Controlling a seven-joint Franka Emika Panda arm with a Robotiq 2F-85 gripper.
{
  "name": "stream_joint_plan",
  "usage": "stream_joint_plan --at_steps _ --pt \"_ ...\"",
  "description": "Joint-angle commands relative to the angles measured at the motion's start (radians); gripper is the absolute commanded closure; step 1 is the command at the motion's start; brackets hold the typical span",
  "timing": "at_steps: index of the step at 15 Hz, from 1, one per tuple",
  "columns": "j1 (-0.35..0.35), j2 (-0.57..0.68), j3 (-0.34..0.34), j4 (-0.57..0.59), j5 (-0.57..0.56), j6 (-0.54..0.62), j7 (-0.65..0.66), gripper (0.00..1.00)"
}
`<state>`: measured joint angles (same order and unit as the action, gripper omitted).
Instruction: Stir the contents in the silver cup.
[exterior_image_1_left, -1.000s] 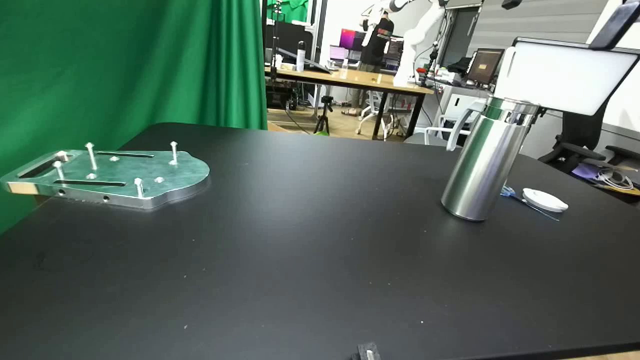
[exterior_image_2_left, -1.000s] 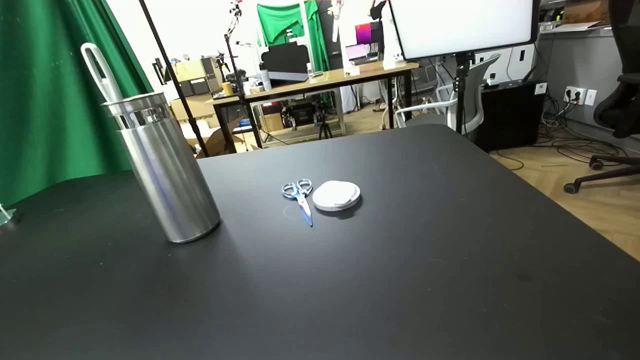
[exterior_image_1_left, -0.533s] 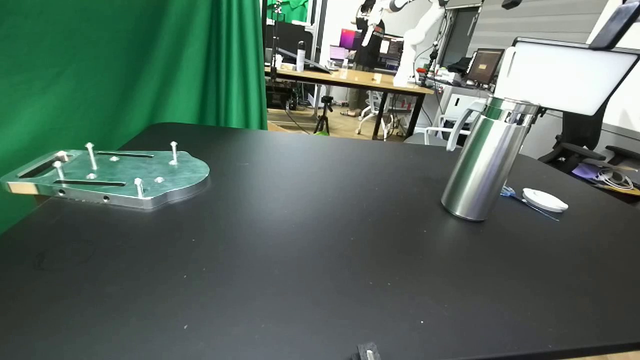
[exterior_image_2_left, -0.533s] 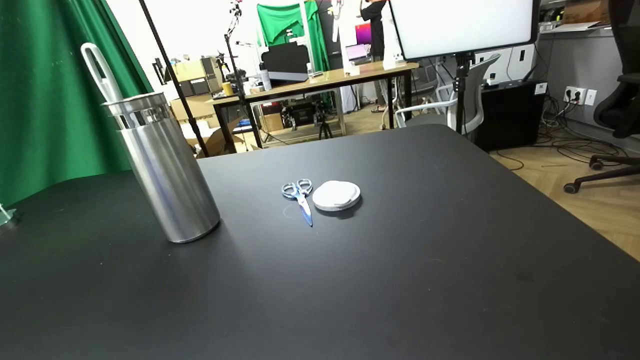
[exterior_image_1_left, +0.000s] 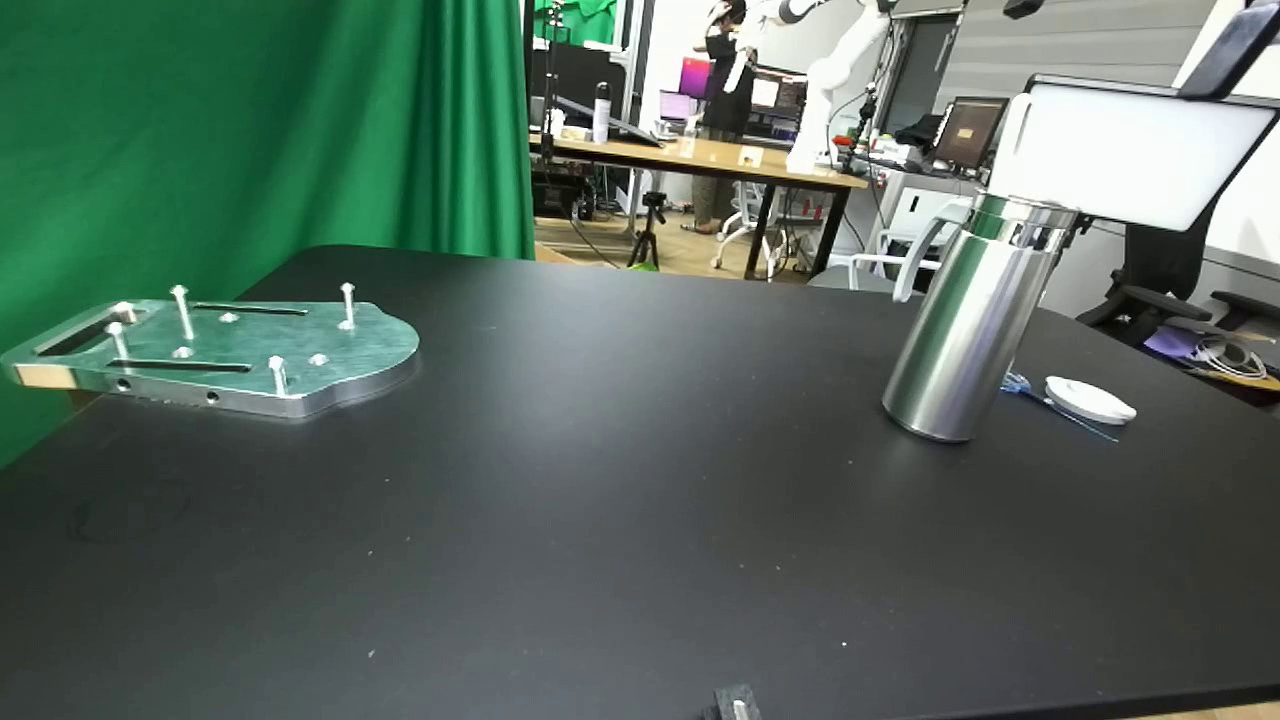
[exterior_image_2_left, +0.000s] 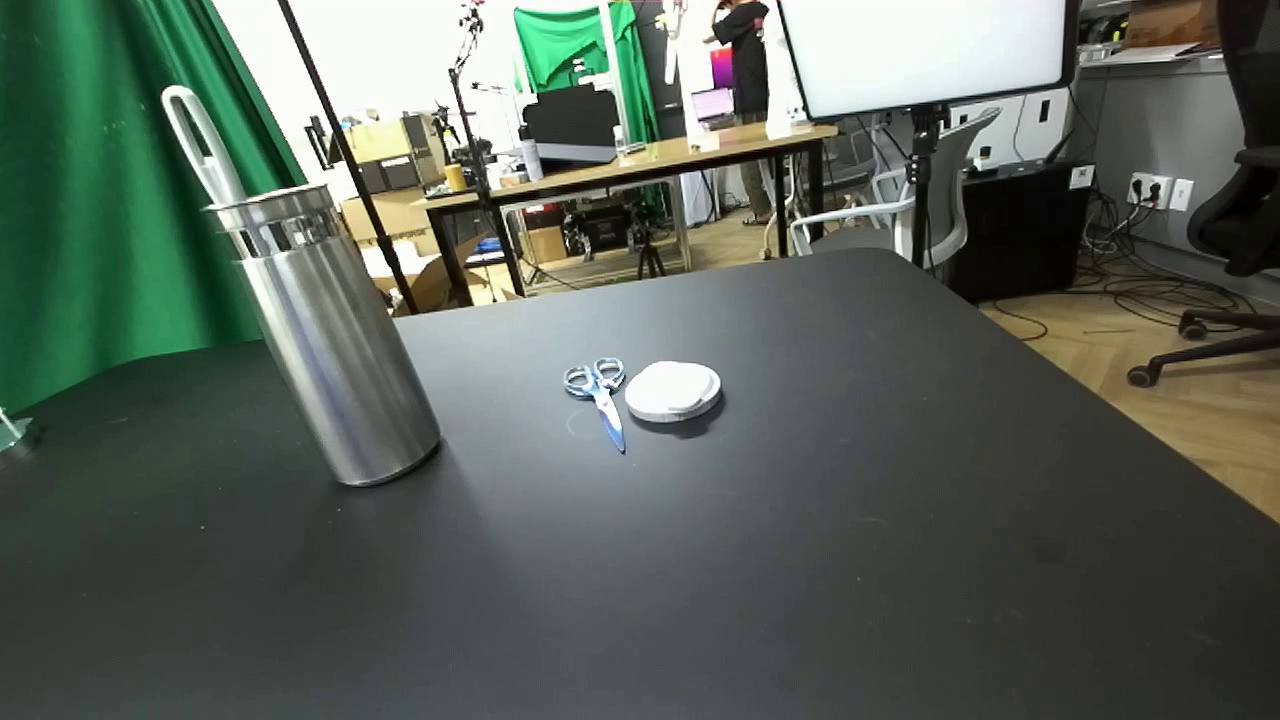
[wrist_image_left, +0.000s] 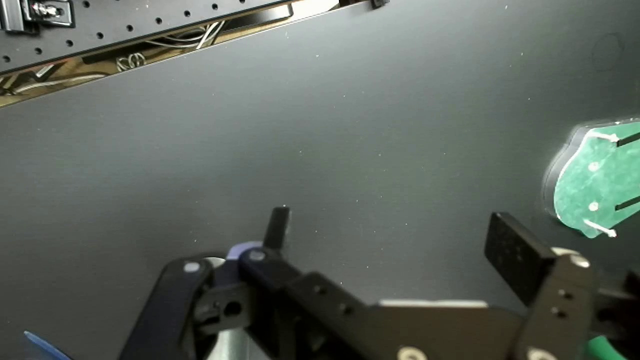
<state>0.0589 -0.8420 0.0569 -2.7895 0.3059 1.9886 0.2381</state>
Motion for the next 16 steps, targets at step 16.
stream_joint_plan --at_steps 16 --pt "-0.279 0.372 0.215 0.289 -0.279 0.22 0.492 0.0"
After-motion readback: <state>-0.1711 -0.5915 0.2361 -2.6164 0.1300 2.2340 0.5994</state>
